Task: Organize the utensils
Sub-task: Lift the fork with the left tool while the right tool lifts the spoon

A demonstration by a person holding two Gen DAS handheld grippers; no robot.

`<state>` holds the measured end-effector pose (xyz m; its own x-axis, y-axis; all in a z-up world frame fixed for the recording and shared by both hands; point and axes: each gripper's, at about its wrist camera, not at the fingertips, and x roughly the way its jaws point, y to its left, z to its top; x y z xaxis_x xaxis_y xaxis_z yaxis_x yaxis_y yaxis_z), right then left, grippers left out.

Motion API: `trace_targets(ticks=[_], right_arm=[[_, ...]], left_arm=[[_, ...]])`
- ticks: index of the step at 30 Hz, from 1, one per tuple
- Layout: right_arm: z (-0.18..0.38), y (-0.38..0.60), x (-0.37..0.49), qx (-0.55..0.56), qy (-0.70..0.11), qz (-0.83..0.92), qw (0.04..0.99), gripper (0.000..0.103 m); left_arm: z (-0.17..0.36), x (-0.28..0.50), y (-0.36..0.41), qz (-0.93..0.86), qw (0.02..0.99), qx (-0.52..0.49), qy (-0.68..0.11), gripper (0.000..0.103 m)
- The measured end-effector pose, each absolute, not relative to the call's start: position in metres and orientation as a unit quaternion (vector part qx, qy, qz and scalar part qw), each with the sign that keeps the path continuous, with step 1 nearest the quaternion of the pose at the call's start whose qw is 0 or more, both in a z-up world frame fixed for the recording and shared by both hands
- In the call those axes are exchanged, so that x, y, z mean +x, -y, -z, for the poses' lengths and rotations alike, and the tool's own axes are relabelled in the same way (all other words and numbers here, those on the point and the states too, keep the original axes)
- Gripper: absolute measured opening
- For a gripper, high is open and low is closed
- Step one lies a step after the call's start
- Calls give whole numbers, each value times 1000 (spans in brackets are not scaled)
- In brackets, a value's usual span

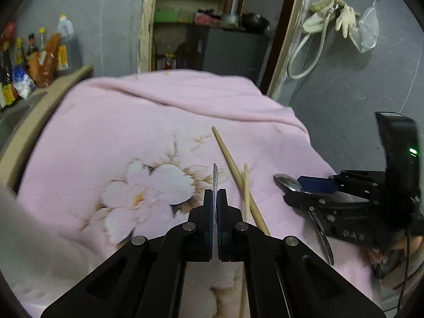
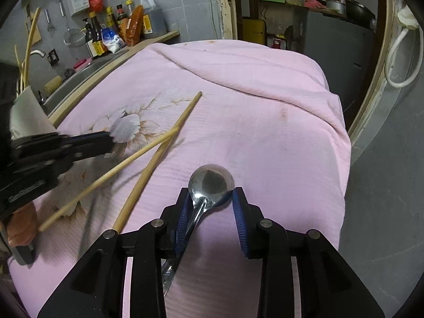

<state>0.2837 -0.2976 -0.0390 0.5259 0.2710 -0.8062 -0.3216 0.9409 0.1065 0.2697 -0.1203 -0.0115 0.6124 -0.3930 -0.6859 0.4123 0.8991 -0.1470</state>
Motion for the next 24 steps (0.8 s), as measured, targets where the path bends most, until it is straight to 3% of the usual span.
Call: trace_targets(ticks=[6,14,24], right_arm=[[38,289,274,-37,-445,-151,882,24],[29,280,237,-48,-387,-147,909,5],[14,280,211,-40,-331,-136,933,2]], left_arm=[[-3,235,108,208,928,28,-307,0],[-15,201,98,170,961,36,-217,0],[-19,189,82,155,966,14,-206,0]])
